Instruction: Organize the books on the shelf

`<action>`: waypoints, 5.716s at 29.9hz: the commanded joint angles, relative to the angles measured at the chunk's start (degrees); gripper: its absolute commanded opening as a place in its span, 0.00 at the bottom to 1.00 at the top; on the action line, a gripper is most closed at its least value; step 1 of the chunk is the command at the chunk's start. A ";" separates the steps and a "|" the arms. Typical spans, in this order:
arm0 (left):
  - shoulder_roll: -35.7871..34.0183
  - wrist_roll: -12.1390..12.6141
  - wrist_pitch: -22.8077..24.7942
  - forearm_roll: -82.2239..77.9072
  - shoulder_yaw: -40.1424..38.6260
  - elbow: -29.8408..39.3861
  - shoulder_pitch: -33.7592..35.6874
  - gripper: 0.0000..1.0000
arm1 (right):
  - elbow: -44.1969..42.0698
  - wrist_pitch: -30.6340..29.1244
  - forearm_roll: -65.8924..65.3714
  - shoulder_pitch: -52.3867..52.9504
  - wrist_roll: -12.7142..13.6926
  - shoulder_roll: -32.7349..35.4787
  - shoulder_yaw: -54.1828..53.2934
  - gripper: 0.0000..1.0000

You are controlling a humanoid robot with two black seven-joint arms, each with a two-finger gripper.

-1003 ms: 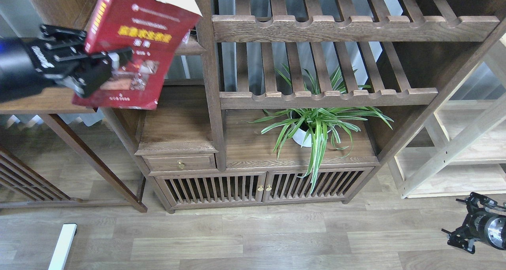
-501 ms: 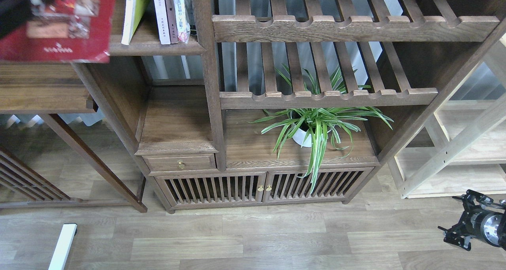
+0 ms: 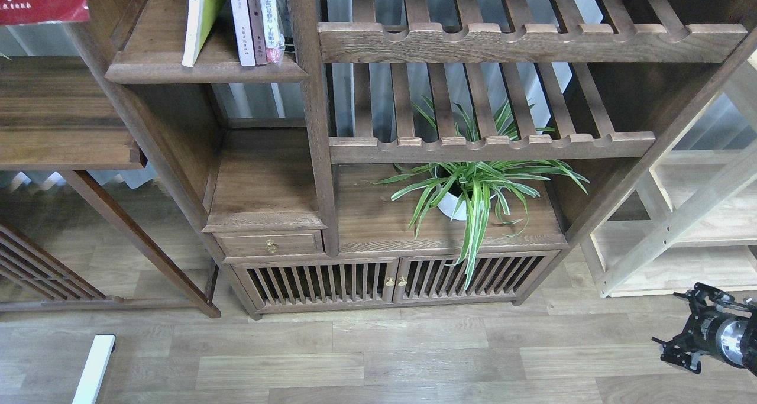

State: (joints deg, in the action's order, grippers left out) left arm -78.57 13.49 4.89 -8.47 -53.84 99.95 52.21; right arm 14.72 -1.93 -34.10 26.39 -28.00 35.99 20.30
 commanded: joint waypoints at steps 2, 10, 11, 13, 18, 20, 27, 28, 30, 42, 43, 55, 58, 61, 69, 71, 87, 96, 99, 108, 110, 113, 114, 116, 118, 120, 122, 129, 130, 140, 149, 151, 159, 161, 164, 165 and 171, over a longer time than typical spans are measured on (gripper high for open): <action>6.65 0.31 -3.56 -5.23 0.23 -2.47 0.09 0.00 | -0.04 0.00 0.00 -0.11 0.00 0.05 0.00 1.00; 16.07 0.49 -7.17 -13.49 1.81 -6.69 2.81 0.00 | -0.04 0.00 -0.09 -0.46 0.00 0.57 0.00 1.00; 17.03 0.49 -7.26 -14.64 1.99 -7.31 2.99 0.00 | -0.04 0.00 -0.09 -0.55 0.00 0.66 0.00 1.00; 19.32 0.49 -7.43 -17.71 2.16 -8.89 3.25 0.00 | -0.04 0.00 -0.09 -0.64 0.00 0.75 0.00 1.00; 23.89 0.49 -9.19 -24.13 2.16 -11.53 3.51 0.00 | -0.04 0.00 0.00 -0.64 0.00 0.84 0.00 1.00; 25.47 0.49 -9.37 -25.89 2.25 -12.49 3.78 0.00 | -0.04 0.00 0.00 -0.64 0.00 0.84 0.00 1.00; 32.68 -0.13 -10.95 -33.89 2.25 -16.98 4.13 0.00 | 0.14 0.09 0.00 -0.64 0.00 0.84 0.00 1.00; 33.47 -0.13 -11.30 -34.16 2.25 -17.42 4.13 0.00 | 0.14 0.09 0.00 -0.64 0.00 0.84 0.00 1.00; 35.49 -0.22 -12.35 -35.03 2.25 -18.47 4.13 0.00 | 0.14 0.09 0.00 -0.64 0.00 1.19 0.00 1.00; 44.64 -3.37 -19.64 -38.29 4.53 -23.92 4.22 0.00 | 0.14 0.09 0.00 -0.90 0.00 1.98 -0.09 1.00; 45.08 -3.90 -20.44 -38.38 4.97 -24.27 4.22 0.00 | 0.14 0.00 0.00 -0.90 0.00 1.98 -0.09 1.00; 49.56 -11.11 -29.49 -38.73 13.58 -30.07 7.29 0.00 | 0.14 0.09 0.09 -1.08 0.00 2.07 -0.17 1.00; 50.44 -12.61 -31.69 -38.82 15.96 -30.78 7.73 0.00 | 0.14 0.09 0.09 -1.17 0.00 2.07 -0.17 1.00; 51.23 -12.78 -32.89 -38.90 17.10 -31.39 8.00 0.00 | 0.14 0.09 0.09 -1.17 0.00 2.07 -0.17 1.00; 54.13 -14.45 -32.89 -40.66 17.46 -34.73 8.18 0.00 | 0.14 0.17 0.18 -1.60 0.00 2.07 -0.17 1.00; 55.18 -15.07 -32.89 -40.58 17.46 -35.78 8.09 0.00 | 0.14 0.53 0.53 -1.69 0.00 2.07 -0.17 1.00; 61.87 -19.38 -32.89 -40.22 16.49 -42.64 8.35 0.00 | 0.14 0.88 0.53 -2.40 0.00 2.07 -0.17 1.00; 62.22 -19.11 -32.89 -39.61 16.31 -42.64 8.35 0.13 | 0.14 0.97 0.61 -2.48 0.00 2.16 -0.17 1.00; 62.31 -18.50 -32.89 -39.43 16.31 -42.56 8.26 0.35 | 0.14 1.14 0.97 -2.57 0.00 2.16 -0.17 1.00; 61.43 -15.95 -32.89 -33.99 16.23 -41.50 8.26 0.71 | 0.14 1.23 1.05 -2.66 0.00 2.16 -0.17 1.00; 61.17 -15.25 -32.89 -33.81 15.96 -40.98 8.26 0.73 | 0.14 1.23 1.05 -2.66 0.00 2.16 -0.17 1.00; 60.38 -13.93 -32.89 -33.63 15.79 -39.31 8.09 0.74 | 0.14 1.23 1.14 -2.66 0.00 2.07 -0.17 1.00; 59.94 -13.49 -32.89 -33.72 15.79 -38.70 8.00 0.74 | 0.14 1.23 1.14 -2.66 0.00 2.16 -0.17 1.00; 59.15 -12.35 -32.89 -33.54 15.79 -37.11 8.00 0.75 | 0.14 1.23 1.32 -2.75 0.00 2.16 -0.17 1.00; 58.27 -11.03 -32.89 -32.93 15.70 -35.71 8.00 0.75 | 0.22 1.23 1.32 -2.75 0.00 2.16 -0.17 1.00; 57.65 -9.89 -32.89 -31.88 15.61 -34.56 8.09 0.75 | 0.31 1.23 1.32 -2.75 0.00 2.16 -0.17 1.00; 56.95 -8.83 -32.89 -30.74 15.61 -33.16 8.17 0.75 | 0.31 1.23 1.32 -2.75 0.00 2.16 -0.17 1.00; 52.74 -4.44 -32.89 -28.19 15.61 -27.62 8.17 0.75 | 0.31 1.23 1.32 -2.75 0.00 2.68 -0.17 1.00; 52.20 -4.00 -32.89 -27.05 15.61 -27.09 8.18 0.75 | 0.31 1.23 1.32 -2.75 0.00 2.68 -0.17 1.00; 45.08 1.36 -28.01 -19.40 13.51 -21.64 7.82 0.76 | 0.31 1.23 1.32 -2.75 0.00 2.68 -0.17 1.00; 44.03 4.26 -23.26 -16.94 12.01 -21.64 7.56 0.77 | 0.58 1.23 1.32 -2.57 0.00 2.86 -0.17 1.00; 44.03 4.70 -22.56 -15.10 11.83 -21.55 7.56 0.77 | 0.58 1.23 1.32 -2.66 0.00 2.86 -0.17 1.00; 43.50 7.43 -20.01 -12.89 10.95 -20.32 7.56 0.78 | 0.58 1.23 1.32 -2.57 0.00 2.95 -0.17 1.00; 42.89 8.57 -19.13 -11.32 10.78 -19.88 7.56 0.78 | 0.58 1.23 1.32 -2.57 0.00 2.95 -0.17 1.00; 41.31 10.24 -18.86 -7.98 10.60 -18.48 7.56 0.78 | 0.66 1.23 1.32 -2.57 0.00 2.95 -0.17 1.00; 40.34 10.94 -18.78 -7.27 10.60 -17.60 7.56 0.78 | 0.66 1.23 1.32 -2.57 0.00 2.95 -0.17 1.00; 35.07 13.05 -17.90 -4.46 10.78 -11.80 5.89 0.79 | 0.66 1.23 1.32 -2.57 0.00 3.04 -0.17 1.00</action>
State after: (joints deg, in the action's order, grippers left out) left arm -41.09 25.69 -13.34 -14.58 -43.18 85.46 59.03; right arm 15.38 -0.70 -32.78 23.82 -28.00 38.99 20.13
